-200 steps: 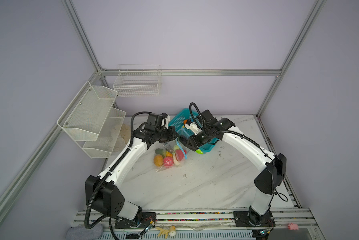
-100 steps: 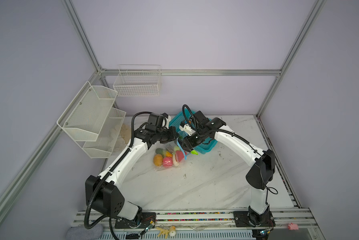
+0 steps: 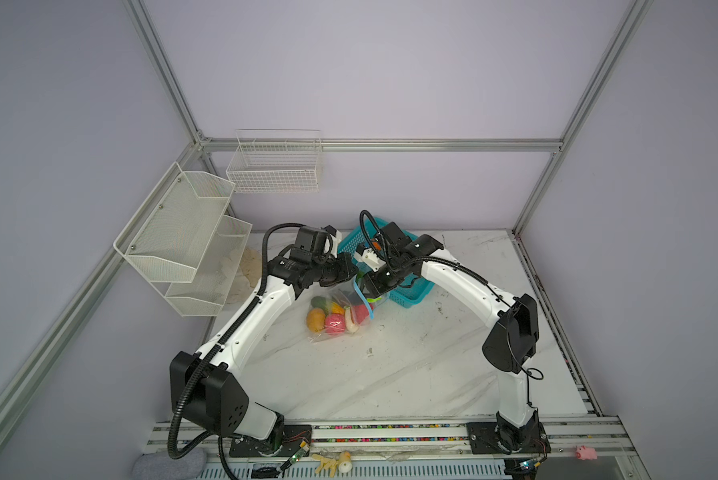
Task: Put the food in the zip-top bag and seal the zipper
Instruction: 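Lower the eggplant into the bag and open the right gripper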
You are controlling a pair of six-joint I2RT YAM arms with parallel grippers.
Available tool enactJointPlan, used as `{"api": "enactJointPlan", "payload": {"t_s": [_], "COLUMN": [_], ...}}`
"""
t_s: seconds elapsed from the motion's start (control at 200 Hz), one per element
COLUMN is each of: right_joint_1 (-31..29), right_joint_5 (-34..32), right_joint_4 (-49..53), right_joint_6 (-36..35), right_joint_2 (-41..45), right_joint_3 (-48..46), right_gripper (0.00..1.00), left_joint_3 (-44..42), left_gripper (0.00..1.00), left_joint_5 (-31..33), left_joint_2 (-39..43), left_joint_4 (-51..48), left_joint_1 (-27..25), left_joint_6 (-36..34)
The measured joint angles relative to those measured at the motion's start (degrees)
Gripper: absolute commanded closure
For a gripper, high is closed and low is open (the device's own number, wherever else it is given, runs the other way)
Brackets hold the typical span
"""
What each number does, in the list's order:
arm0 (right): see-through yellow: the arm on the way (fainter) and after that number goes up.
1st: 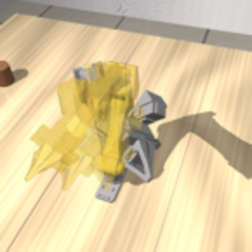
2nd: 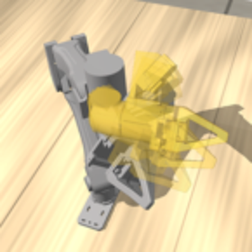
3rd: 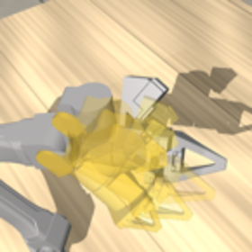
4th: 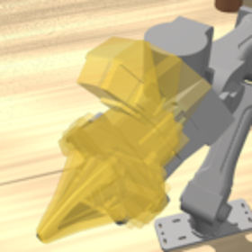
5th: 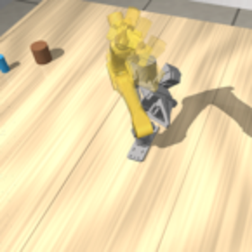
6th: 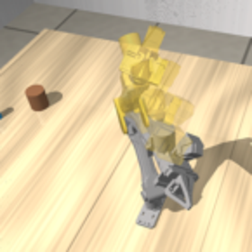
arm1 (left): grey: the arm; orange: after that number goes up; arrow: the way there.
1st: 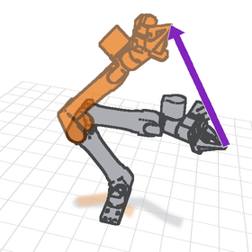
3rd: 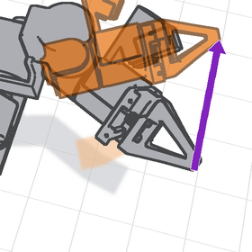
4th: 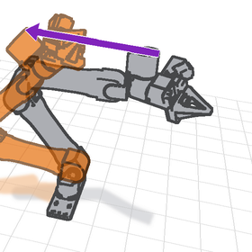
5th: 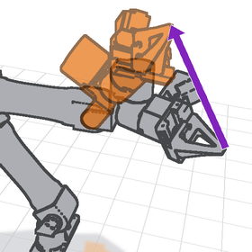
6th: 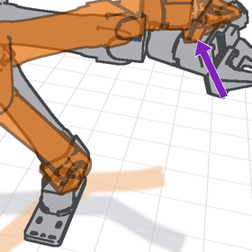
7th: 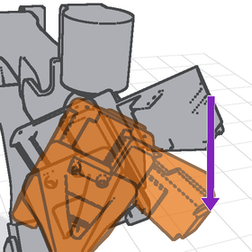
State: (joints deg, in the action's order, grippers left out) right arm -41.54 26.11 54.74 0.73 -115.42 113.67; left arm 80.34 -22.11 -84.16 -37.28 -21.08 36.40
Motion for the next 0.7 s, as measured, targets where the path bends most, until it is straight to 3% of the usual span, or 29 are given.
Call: {"api": "enactJointPlan", "payload": {"t_s": [0.44,0.7], "right_joint_1": [0.00,0.02], "right_joint_5": [0.33,-3.28], "right_joint_4": [-0.94,-1.36], "right_joint_6": [0.04,0.74], "right_joint_2": [-0.15,1.53], "right_joint_3": [-0.02,0.00], "right_gripper": [0.54,0.50], "left_joint_3": [-0.07,-0.20], "left_gripper": [1.00,1.00], "left_joint_5": [0.00,0.02], "left_joint_2": [0.07,0.09], "left_joint_4": [0.35,0.42], "left_joint_1": [0.00,0.00], "left_joint_6": [0.00,0.00]}}
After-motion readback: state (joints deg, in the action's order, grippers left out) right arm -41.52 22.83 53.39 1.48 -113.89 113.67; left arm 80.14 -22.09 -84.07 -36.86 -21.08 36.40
